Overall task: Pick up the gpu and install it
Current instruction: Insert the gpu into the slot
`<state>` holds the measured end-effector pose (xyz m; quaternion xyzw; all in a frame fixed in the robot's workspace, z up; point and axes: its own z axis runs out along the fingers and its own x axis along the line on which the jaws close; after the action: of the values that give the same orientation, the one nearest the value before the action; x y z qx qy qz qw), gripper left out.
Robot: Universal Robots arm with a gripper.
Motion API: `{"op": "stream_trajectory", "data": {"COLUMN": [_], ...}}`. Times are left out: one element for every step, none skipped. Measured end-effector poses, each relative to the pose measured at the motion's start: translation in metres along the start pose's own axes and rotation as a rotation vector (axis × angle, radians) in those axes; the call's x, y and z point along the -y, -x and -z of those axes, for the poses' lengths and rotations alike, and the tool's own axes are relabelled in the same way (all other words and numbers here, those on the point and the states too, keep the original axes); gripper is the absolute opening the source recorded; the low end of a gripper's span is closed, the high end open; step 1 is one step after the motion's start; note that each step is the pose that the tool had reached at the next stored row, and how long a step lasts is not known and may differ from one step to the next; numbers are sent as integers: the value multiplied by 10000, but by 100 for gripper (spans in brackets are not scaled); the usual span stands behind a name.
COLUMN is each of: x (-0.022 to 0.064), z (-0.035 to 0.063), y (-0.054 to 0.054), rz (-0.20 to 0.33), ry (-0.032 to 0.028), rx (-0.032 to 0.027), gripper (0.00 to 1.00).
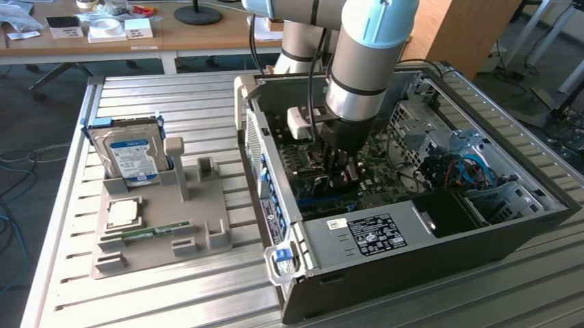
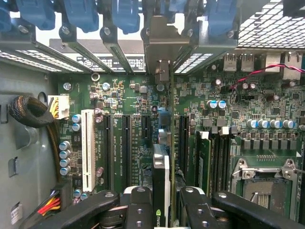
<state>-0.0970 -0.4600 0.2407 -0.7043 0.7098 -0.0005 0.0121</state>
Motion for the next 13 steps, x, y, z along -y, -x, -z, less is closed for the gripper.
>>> {"op": "stream_trajectory", "data": {"x": [0, 0, 0, 0, 0, 0, 0, 0, 0, 0, 0, 0, 0], "z": [-3, -3, -4, -6, -9, -10, -10, -11, -12, -12, -12, -12, -12], "y": [0, 0, 0, 0, 0, 0, -1, -1, -1, 0, 0, 0, 0], "rz": [0, 0, 0, 0, 0, 0, 0, 0, 0, 0, 0, 0, 0], "ry": [0, 0, 0, 0, 0, 0, 1, 0, 0, -1, -1, -1, -1], "rx": [1, 1, 1, 1, 2, 0, -1, -1, 0, 1, 2, 2, 2], "gripper": [27, 27, 27, 27, 27, 27, 27, 27, 27, 27, 27, 27, 27]}}
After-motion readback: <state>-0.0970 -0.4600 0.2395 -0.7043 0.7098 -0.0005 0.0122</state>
